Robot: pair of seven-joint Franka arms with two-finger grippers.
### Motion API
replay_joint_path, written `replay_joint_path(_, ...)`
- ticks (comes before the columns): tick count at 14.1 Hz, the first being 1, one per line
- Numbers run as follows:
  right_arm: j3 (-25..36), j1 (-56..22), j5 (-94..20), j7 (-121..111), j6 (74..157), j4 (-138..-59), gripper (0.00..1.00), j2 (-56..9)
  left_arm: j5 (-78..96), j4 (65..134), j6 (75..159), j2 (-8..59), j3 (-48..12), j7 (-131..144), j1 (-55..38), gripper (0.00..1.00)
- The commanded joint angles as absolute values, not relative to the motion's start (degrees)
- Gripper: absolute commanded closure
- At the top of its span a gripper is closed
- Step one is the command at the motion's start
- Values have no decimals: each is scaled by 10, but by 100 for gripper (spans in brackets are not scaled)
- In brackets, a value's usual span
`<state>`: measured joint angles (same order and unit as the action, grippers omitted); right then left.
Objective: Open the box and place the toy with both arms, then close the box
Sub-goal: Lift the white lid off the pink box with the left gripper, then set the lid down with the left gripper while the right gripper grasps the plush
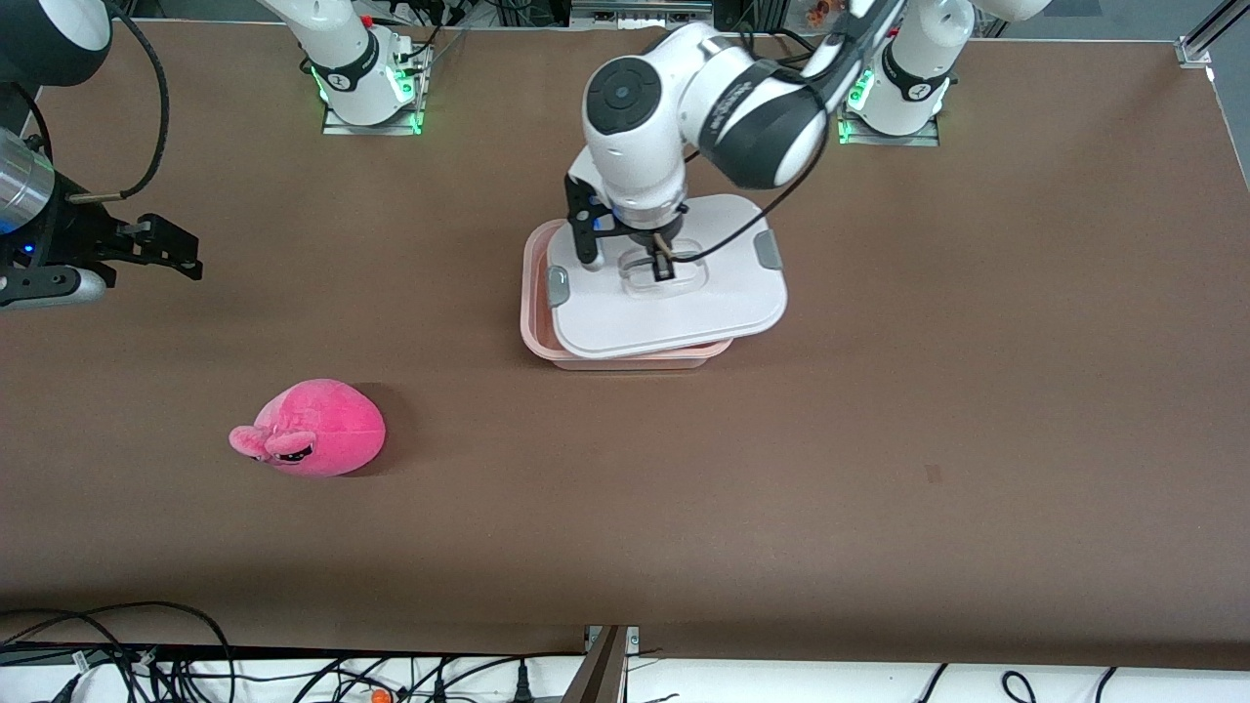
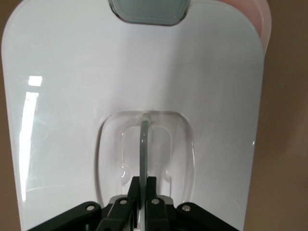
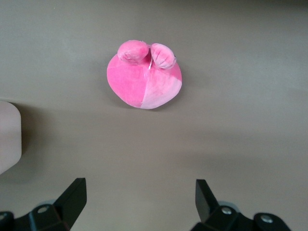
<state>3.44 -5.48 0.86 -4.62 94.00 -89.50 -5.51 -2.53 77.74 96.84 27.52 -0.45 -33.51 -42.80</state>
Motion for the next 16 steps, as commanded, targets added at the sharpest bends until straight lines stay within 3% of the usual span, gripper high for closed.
replay_joint_path(1, 29, -59, 11, -43, 944, -887, 0, -91, -31, 770, 910, 228, -10, -411, -350, 100)
replay_joint_path(4, 29, -60, 32, -55, 949, -887, 0, -142, -32, 768, 872, 199, -11, -513, -249, 100)
replay_joint_path(7, 30, -57, 30, -79, 982, -883, 0, -191, -37, 719, 832, 203, -8, -660, -145, 100)
replay_joint_path(16, 33, -40, -5, -73, 1111, -894, 1, -279, -32, 721, 836, 233, -9, -888, 74, 100)
